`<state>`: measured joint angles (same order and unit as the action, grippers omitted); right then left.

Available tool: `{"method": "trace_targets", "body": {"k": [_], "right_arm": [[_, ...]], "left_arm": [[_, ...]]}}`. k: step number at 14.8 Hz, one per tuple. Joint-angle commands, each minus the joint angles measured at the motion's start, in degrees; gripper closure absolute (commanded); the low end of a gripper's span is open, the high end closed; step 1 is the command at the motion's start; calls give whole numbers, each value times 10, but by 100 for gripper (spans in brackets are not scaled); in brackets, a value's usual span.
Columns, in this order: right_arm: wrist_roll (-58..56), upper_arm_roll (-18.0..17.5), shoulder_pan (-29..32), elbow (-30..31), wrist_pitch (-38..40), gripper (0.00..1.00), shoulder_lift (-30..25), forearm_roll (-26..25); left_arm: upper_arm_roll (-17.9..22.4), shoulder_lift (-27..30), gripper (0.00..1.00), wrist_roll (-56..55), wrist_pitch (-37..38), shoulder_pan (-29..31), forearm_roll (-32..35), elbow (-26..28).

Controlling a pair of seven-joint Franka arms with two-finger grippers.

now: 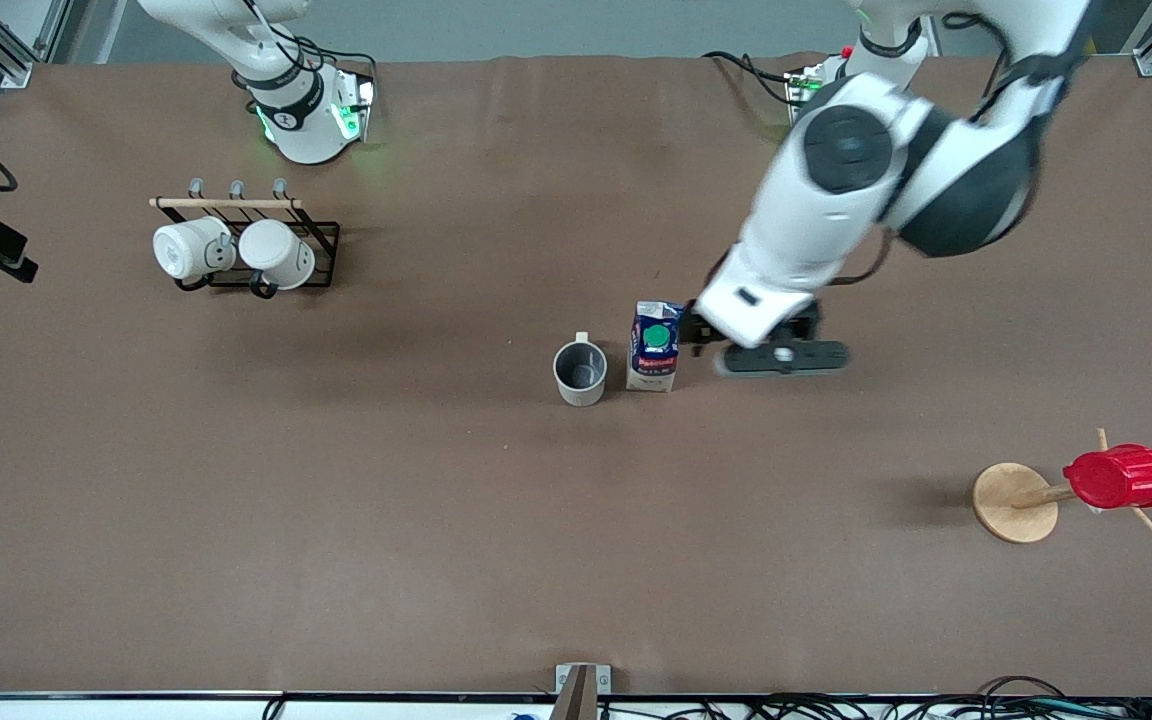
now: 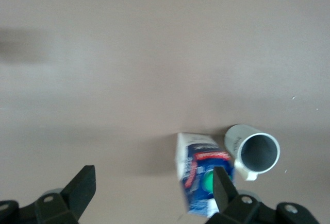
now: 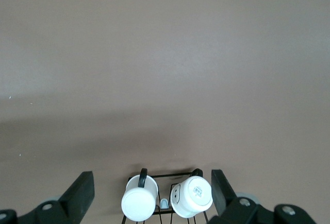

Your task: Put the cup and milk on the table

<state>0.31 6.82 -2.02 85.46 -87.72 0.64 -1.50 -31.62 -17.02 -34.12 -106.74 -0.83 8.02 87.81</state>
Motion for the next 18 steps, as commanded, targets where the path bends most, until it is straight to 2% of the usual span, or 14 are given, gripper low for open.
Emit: {"method": "trace_targets", "body": {"k": [1, 6, 10, 15, 18], "right_arm": [[10, -3, 6, 12, 4, 0, -11, 12], [13, -4, 6, 12, 4, 0, -11, 12], [11, -3, 6, 12, 4, 0, -11, 12], [14, -6, 4, 12, 4, 0, -11, 12], [14, -6, 5, 12, 4, 0, -11, 12]], "left_arm": [[86, 77, 0, 84, 32, -15, -62, 20], [211, 148, 0, 245, 88, -24, -111, 28], [296, 218, 0, 337, 98, -36, -113, 94], [300, 250, 0, 339, 92, -32, -105, 132], [282, 228, 0, 328, 92, -33, -91, 110]]}}
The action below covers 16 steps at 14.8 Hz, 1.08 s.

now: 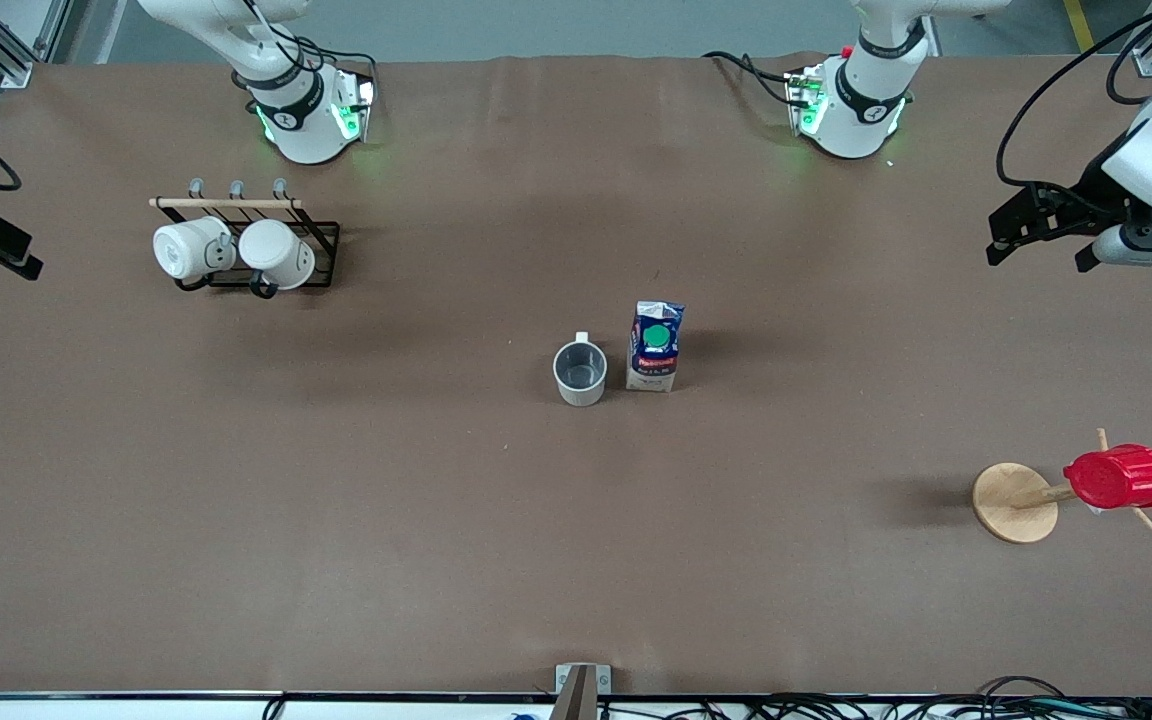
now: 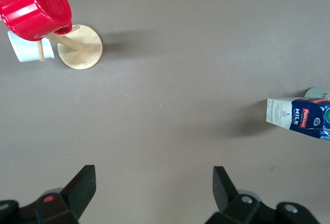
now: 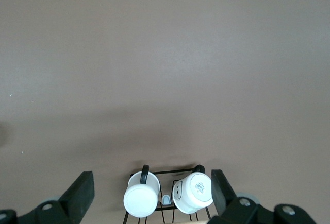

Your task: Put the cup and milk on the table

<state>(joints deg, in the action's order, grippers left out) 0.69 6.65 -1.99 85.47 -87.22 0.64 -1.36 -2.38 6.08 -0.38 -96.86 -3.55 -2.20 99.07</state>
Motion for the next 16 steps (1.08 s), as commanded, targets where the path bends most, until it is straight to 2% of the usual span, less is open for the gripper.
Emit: {"method": "trace_targets", "body": {"k": [1, 4, 9, 16], "right_arm": [[10, -4, 5, 12, -1, 0, -11, 11], [10, -4, 4, 12, -1, 0, -10, 11], [9, -4, 5, 12, -1, 0, -10, 11], [9, -4, 5, 12, -1, 0, -10, 11]], "left_arm": [[-21, -9, 0, -9, -6, -4, 21, -13], [-33, -16, 0, -19, -5, -3, 28, -13], [-32, -20, 0, -36, -2, 9, -1, -19], [-28, -38, 0, -35, -3, 6, -4, -38]]}}
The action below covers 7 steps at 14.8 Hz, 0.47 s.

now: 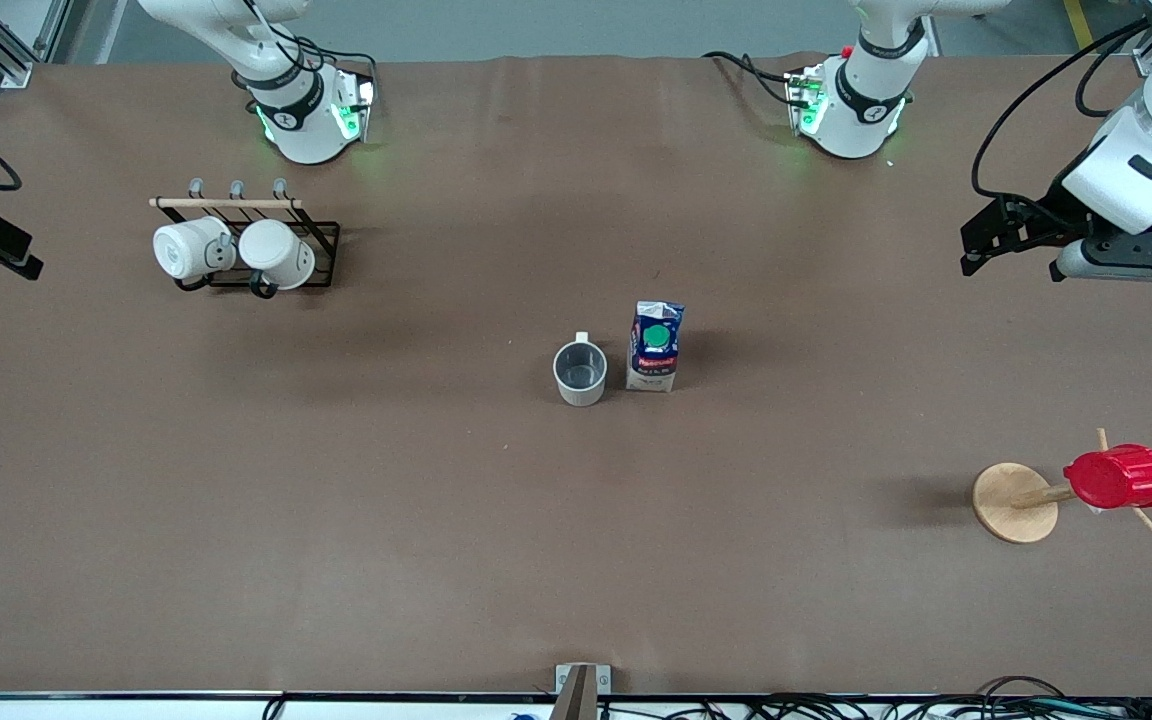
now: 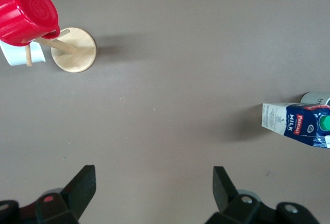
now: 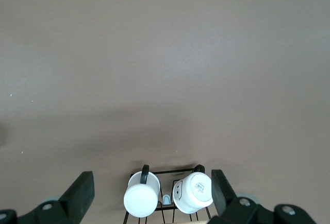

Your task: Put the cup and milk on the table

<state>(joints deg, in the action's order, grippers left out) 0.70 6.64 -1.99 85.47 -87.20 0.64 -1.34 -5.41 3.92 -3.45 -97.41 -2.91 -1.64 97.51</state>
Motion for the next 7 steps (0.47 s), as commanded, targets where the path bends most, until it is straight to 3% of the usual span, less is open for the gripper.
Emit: {"method": "trace_targets", "body": {"k": [1, 7], "right_arm": [[9, -4, 5, 12, -1, 0, -10, 11], [8, -4, 6, 12, 0, 0, -10, 11]], "left_arm": [[3, -17, 0, -5, 2, 0, -20, -23], [6, -30, 0, -2, 3, 1, -24, -25]]}}
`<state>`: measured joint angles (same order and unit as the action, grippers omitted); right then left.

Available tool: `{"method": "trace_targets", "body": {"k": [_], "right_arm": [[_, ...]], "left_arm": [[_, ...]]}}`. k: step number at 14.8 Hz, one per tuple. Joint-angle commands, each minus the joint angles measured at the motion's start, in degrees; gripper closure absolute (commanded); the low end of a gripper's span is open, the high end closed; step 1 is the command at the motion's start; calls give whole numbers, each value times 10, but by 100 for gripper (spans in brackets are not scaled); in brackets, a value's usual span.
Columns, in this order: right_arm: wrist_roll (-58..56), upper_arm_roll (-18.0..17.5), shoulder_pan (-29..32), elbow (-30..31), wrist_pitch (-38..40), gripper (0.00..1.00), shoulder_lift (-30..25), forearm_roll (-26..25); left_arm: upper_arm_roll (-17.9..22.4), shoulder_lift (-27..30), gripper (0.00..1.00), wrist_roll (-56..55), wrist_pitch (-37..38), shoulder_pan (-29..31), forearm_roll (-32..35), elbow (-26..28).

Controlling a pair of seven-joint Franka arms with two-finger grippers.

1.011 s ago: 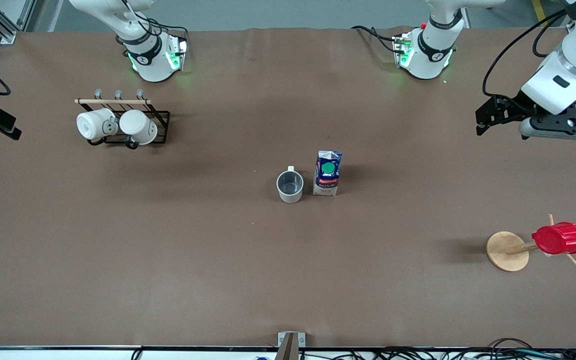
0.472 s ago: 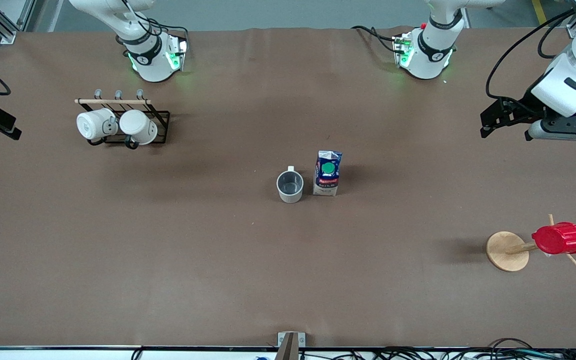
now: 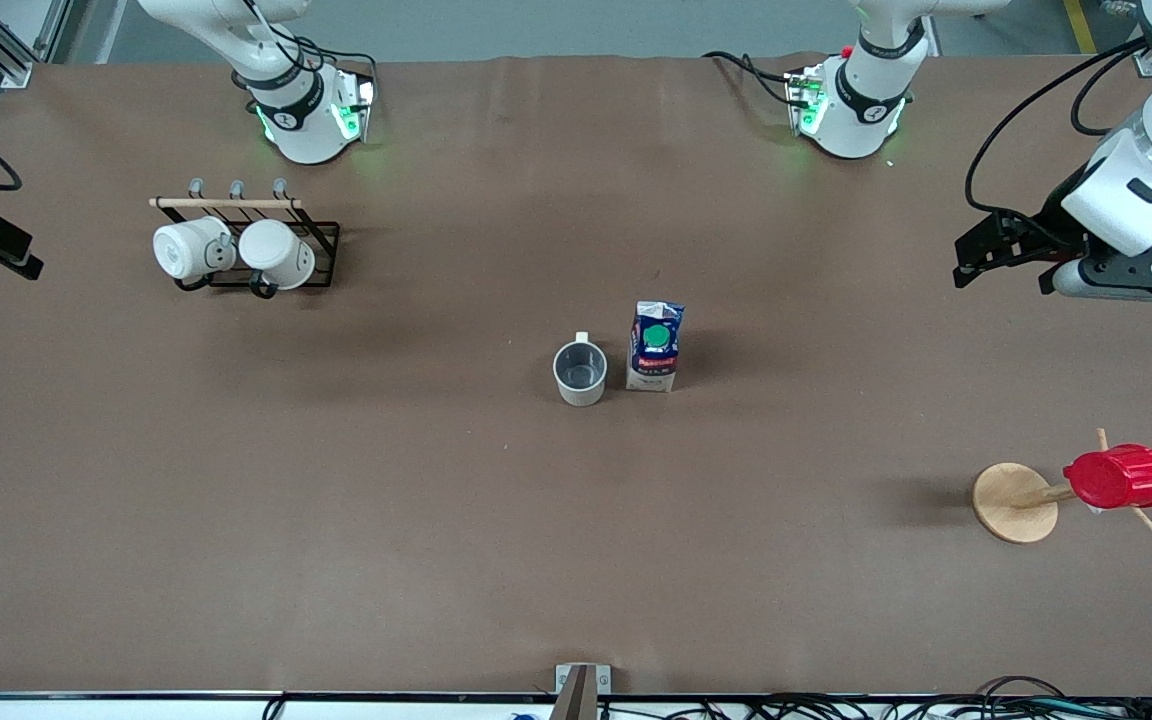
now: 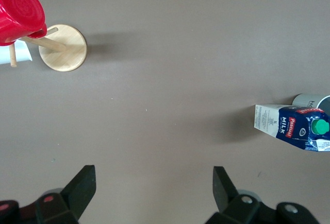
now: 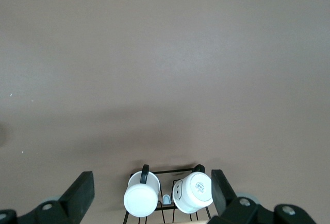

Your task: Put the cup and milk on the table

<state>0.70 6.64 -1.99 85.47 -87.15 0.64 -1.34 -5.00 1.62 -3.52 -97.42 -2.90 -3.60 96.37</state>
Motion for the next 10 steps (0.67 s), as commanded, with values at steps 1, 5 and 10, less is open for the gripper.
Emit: {"method": "trace_targets", "body": {"k": [1, 5, 10], "right_arm": [[8, -3, 6, 12, 2, 0, -10, 11], [8, -3, 6, 12, 2, 0, -10, 11], [6, -2, 6, 12, 3, 0, -10, 11]], "left_arm": [[2, -7, 0, 0, 3, 1, -4, -14], [3, -7, 0, 1, 3, 2, -2, -13], [3, -1, 0, 4, 6, 2, 14, -9]]}}
